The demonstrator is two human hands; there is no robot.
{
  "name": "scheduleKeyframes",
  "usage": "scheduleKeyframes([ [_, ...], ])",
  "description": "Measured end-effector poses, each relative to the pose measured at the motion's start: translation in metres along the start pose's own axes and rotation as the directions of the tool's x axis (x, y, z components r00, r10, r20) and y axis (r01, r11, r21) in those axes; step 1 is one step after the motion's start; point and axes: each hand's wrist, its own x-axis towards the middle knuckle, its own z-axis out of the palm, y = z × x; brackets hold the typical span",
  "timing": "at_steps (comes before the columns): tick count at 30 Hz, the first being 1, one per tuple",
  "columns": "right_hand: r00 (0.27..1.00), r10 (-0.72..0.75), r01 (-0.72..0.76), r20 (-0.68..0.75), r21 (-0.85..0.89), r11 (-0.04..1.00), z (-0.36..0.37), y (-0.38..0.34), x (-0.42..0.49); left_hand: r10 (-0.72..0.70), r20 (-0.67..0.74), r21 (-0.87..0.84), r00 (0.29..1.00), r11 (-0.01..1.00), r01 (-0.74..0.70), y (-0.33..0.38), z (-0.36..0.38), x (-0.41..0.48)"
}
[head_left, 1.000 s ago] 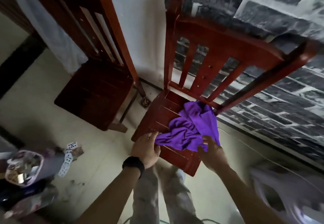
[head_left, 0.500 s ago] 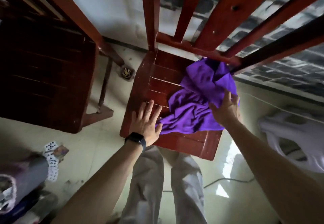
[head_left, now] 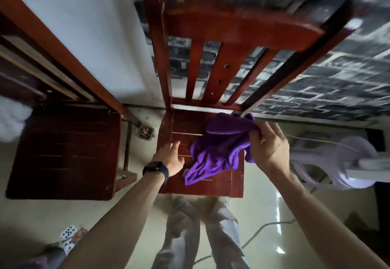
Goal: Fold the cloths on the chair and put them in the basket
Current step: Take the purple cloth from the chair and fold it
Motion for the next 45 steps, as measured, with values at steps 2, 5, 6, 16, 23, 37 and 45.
scheduleKeyframes([
  [2, 0.999, -0.017, 0.018, -0.043, 0.035, 0.999, -0.038, -0.026, -0.006, 0.051, -0.064, -0.112, 0.997, 0.992, -0.058, 0.023, -0.036, -0.026],
  [5, 0.995, -0.044, 0.053, -0.093, 0.098, 0.994, -0.087, -0.060, -0.021, 0.140, -0.223, -0.291, 0.965, 0.935, -0.203, 0.058, -0.088, -0.073],
  [6, 0.993, -0.043, 0.056, -0.108, 0.119, 0.991, -0.101, -0.070, -0.026, 0.166, -0.250, -0.350, 0.954, 0.903, -0.249, 0.069, -0.104, -0.090],
  [16, 0.980, -0.010, 0.049, -0.200, 0.192, 0.980, -0.187, -0.112, -0.084, 0.282, -0.334, -0.519, 0.899, 0.741, -0.426, 0.115, -0.156, -0.204],
  [23, 0.978, 0.087, -0.075, -0.187, 0.072, 0.995, -0.215, -0.103, -0.122, 0.367, -0.361, -0.514, 0.857, 0.689, -0.512, 0.129, -0.212, -0.277],
  [37, 0.824, 0.566, -0.365, -0.020, 0.746, 0.558, -0.199, -0.092, -0.274, 0.607, -0.048, -0.734, 0.793, 0.517, -0.440, 0.131, -0.194, -0.425],
  [45, 0.783, 0.365, -0.622, 0.504, 0.649, 0.437, -0.130, -0.115, -0.336, 0.679, 0.011, -0.774, 0.734, 0.470, -0.424, 0.084, -0.207, -0.465],
])
